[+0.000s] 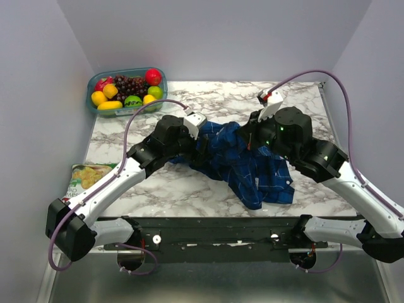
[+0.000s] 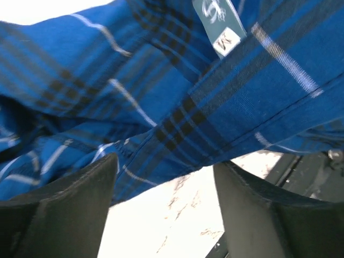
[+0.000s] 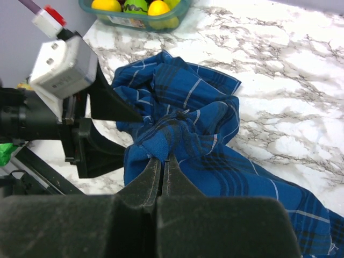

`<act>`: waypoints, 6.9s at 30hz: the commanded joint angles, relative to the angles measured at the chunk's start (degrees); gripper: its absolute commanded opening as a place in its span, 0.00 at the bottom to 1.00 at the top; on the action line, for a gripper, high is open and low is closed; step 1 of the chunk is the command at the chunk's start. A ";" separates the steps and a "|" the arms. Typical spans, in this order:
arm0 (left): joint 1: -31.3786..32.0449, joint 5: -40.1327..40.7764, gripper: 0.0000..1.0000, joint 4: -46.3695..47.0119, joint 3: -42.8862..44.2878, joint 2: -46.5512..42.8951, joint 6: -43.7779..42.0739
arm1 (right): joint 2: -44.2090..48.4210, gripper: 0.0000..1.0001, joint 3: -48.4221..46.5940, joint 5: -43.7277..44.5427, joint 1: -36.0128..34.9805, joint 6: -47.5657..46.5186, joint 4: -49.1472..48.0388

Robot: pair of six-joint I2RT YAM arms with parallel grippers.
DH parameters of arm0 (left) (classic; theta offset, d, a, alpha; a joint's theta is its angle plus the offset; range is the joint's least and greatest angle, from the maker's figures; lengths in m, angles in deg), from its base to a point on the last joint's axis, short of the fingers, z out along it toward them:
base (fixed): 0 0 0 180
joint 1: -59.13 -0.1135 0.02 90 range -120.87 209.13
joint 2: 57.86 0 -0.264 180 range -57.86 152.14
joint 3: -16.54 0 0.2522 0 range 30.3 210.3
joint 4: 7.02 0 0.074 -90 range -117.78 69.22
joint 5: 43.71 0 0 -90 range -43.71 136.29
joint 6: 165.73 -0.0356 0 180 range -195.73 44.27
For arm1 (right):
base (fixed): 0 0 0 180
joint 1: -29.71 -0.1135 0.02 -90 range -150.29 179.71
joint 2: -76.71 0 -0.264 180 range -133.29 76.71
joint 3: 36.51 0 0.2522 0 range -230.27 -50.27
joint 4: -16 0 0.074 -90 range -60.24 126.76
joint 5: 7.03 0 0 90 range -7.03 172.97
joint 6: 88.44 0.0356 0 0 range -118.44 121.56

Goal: Pin the brooch onto the clothing
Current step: Adjust the crumpled clothing at the center of the board.

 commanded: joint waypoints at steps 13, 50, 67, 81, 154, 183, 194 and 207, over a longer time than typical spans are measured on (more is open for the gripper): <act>-1.41 -16.32 0.00 4.77 6.33 -5.71 -0.92 | -0.39 0.01 -10.27 4.61 0.39 -6.22 5.11; -20.75 -57.02 0.00 41.94 29.11 -3.81 38.35 | -25.02 1.00 -28.23 -7.76 1.09 -11.16 -9.56; -22.77 -59.83 0.00 54.14 28.49 -0.11 47.49 | 13.16 0.92 27.43 -32.89 2.85 -2.45 -27.41; -23.30 -61.41 0.00 53.54 29.63 1.82 47.49 | 13.06 0.89 36.22 -45.47 -0.83 1.77 -40.32; -32.52 -20.09 0.00 39.54 13.03 4.37 19.62 | -24.22 0.72 3.25 8.21 -41.54 4.50 -25.65; -37.45 -32.06 0.00 52.57 8.45 3.23 32.28 | -0.39 0.89 40.08 8.06 0.39 28.74 -9.74; -39.38 -33.02 0.00 52.66 9.24 2.79 33.34 | -11.02 0.87 38.08 14.63 0.48 26.65 -10.00; -43.24 -33.11 0.00 57.48 11.96 2.35 40.26 | -2.60 0.01 28.77 22.71 0.48 21.99 4.30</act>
